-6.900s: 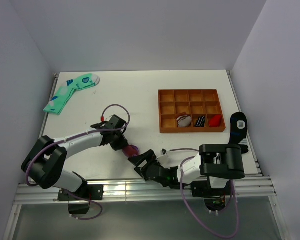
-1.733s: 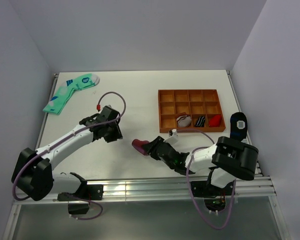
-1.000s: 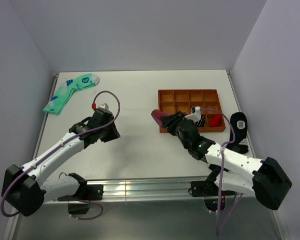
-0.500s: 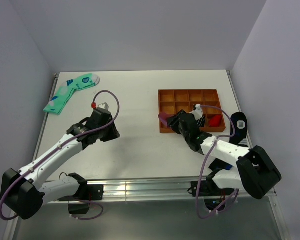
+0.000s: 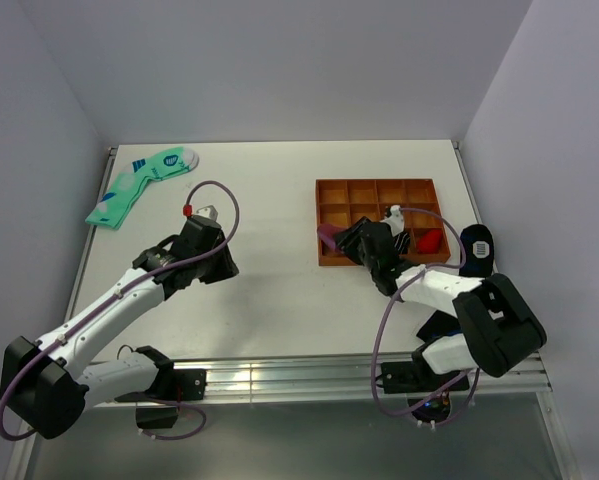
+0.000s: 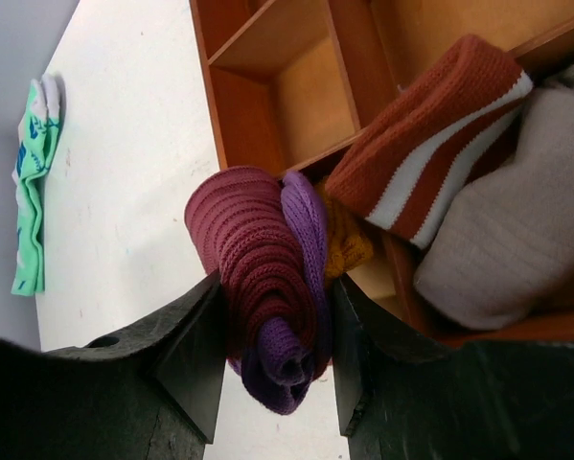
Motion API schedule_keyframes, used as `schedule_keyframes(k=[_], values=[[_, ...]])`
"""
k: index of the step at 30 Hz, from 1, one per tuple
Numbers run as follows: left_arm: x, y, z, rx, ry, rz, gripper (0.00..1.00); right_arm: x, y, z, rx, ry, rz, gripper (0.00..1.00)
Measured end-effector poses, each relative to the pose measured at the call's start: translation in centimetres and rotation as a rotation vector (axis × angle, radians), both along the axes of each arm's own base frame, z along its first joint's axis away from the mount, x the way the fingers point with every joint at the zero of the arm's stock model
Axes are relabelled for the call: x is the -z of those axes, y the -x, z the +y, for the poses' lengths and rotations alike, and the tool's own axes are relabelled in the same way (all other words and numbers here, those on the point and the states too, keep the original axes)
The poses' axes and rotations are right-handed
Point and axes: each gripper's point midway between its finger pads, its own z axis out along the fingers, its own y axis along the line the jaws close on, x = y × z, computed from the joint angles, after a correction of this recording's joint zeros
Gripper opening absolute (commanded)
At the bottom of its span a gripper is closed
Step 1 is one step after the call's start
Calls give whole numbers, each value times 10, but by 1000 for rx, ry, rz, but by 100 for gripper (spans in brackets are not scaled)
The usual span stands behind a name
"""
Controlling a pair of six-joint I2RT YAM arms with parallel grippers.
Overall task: Roll the socks
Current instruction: Place the sock in the storage box.
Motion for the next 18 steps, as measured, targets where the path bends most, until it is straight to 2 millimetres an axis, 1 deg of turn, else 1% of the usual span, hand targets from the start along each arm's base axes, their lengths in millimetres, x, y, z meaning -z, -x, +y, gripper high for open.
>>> schedule_keyframes(k=[8, 12, 18], values=[[4, 0, 0, 2, -8, 11, 34, 13, -7, 1, -16, -21, 32, 0], [6, -1, -1, 4, -13, 16, 34, 13, -17, 6, -27, -27, 45, 0], [8, -2, -2, 11, -17, 20, 33, 14, -19, 6, -40, -21, 88, 0]])
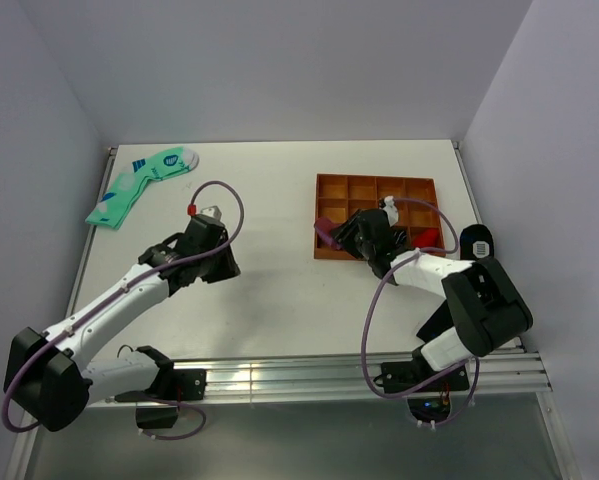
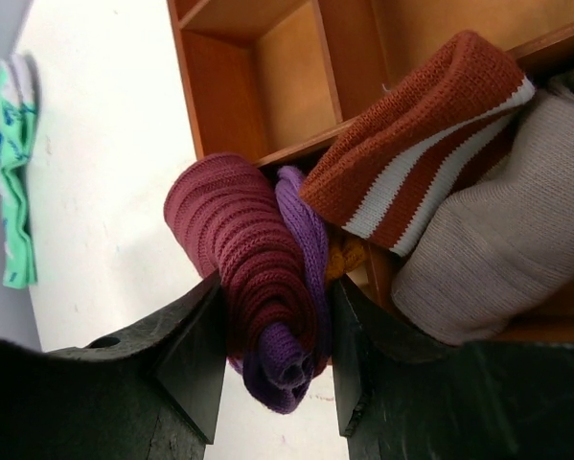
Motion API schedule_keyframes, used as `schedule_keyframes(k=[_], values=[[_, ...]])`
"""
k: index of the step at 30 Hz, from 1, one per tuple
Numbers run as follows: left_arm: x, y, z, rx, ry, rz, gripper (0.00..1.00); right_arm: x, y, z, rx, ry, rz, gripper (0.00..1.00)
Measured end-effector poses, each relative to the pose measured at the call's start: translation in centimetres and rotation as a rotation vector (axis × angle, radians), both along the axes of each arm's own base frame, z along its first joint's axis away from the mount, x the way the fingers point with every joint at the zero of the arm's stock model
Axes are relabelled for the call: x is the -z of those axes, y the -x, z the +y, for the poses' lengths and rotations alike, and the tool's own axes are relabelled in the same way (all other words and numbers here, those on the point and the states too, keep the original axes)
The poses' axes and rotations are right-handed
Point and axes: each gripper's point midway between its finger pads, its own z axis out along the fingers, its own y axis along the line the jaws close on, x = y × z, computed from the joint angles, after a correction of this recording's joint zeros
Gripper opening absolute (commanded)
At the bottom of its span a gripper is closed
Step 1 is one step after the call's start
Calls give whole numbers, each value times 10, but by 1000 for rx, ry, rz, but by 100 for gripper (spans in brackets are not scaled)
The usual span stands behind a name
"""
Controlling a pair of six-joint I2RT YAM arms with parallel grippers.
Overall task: Roll the socks
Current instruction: Place the sock in the storage box.
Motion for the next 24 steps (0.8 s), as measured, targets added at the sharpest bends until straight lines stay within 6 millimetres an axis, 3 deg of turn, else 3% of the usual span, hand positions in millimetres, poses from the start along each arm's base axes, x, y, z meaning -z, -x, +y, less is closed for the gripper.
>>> schedule_keyframes(k=[5, 10, 15, 24], values=[[1, -5, -8, 7, 18, 15, 33, 0, -3, 0, -28, 40, 68, 0], [-5, -28, -29, -5, 61, 14, 33, 4, -6, 0, -62, 73, 127, 0], [-16, -68, -66, -8, 115, -37, 40, 7, -5, -1, -79, 77, 153, 0], [-37, -173, -162, 38, 150, -198, 45, 14, -7, 1, -113, 89, 189, 0]])
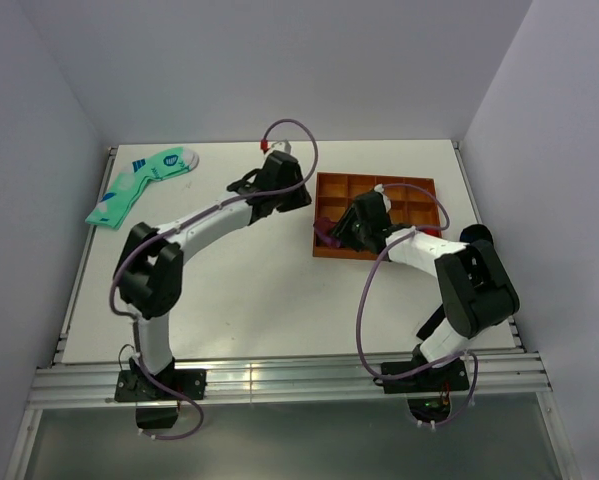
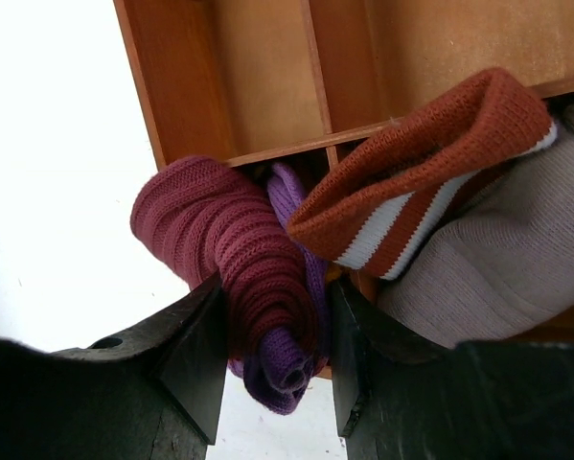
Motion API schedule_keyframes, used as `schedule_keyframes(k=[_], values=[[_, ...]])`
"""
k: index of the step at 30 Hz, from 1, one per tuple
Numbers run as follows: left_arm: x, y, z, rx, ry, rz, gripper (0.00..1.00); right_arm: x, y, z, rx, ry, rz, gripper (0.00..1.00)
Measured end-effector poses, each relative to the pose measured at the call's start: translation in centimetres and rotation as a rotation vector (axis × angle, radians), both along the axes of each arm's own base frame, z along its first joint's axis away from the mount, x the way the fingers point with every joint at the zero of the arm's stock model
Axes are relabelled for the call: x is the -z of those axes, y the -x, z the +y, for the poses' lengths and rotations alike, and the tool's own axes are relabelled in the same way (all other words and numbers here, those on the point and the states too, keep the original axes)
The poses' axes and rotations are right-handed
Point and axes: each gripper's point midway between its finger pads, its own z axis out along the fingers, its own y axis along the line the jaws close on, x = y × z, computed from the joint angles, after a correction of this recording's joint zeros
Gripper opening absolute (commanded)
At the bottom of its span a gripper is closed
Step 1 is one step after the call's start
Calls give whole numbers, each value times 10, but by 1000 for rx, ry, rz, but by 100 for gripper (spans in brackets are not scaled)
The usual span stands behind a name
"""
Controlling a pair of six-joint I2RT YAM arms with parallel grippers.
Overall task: Roll the socks
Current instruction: Place the sock in the storage box.
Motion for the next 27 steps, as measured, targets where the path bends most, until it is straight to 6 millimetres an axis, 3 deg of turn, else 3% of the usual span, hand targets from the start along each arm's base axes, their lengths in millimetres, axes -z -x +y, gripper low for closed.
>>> schedule_keyframes(k=[4, 9, 13, 22, 27], values=[[18, -27, -20, 12, -37, -35, 46, 0, 0, -1, -16, 8, 8, 0], [57, -44, -24, 21, -116, -25, 47, -1, 1, -3, -44, 9, 22, 0], [76, -51, -27, 38, -142, -28, 49, -1, 2, -6, -59, 15, 36, 0], [76, -69, -42, 50, -118, -85, 49, 1, 1, -9, -83, 25, 63, 0], [86, -79, -50, 49, -115, -89, 48, 2, 1, -9, -91, 27, 68, 0]])
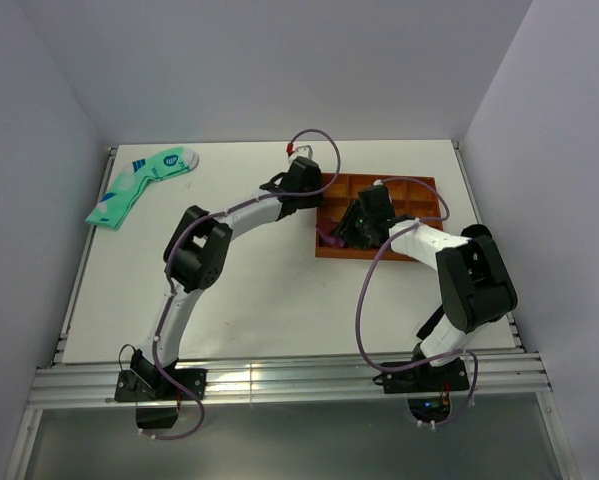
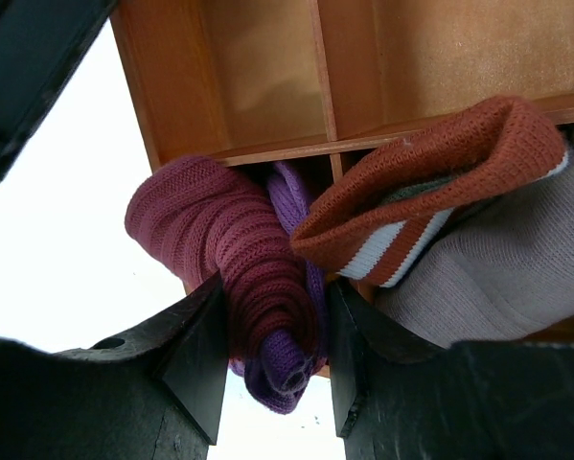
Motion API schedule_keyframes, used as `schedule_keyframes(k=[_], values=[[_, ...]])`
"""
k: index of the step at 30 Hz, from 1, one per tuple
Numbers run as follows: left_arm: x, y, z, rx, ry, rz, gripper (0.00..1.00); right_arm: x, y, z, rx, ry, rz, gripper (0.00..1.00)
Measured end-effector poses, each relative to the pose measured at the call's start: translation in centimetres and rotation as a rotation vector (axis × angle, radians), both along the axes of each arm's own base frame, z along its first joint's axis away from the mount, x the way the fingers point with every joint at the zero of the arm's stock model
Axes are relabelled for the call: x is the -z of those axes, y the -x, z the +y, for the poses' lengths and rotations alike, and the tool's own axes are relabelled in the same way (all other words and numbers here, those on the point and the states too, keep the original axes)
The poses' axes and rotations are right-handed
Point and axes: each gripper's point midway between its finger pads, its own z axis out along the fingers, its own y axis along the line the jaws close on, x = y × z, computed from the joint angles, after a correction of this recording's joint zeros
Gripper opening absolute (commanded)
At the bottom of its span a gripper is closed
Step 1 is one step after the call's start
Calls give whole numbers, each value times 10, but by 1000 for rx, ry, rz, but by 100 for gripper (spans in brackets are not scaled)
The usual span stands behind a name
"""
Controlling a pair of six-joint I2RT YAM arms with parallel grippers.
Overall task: Roll the socks
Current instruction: Place the sock in the storage box.
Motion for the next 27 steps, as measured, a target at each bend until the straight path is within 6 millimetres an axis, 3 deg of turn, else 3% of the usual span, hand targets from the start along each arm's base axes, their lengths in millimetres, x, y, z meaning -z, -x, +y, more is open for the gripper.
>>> schedule_keyframes(k=[6, 16, 27], values=[[21, -1, -2, -1, -14, 23, 44, 1, 0, 0, -4, 5, 9, 0], [21, -4, -13, -12, -6, -2, 0, 5, -1, 3, -14, 3, 33, 0], [21, -4, -3, -66, -18, -42, 0, 7, -3, 10, -15, -7, 85, 0]])
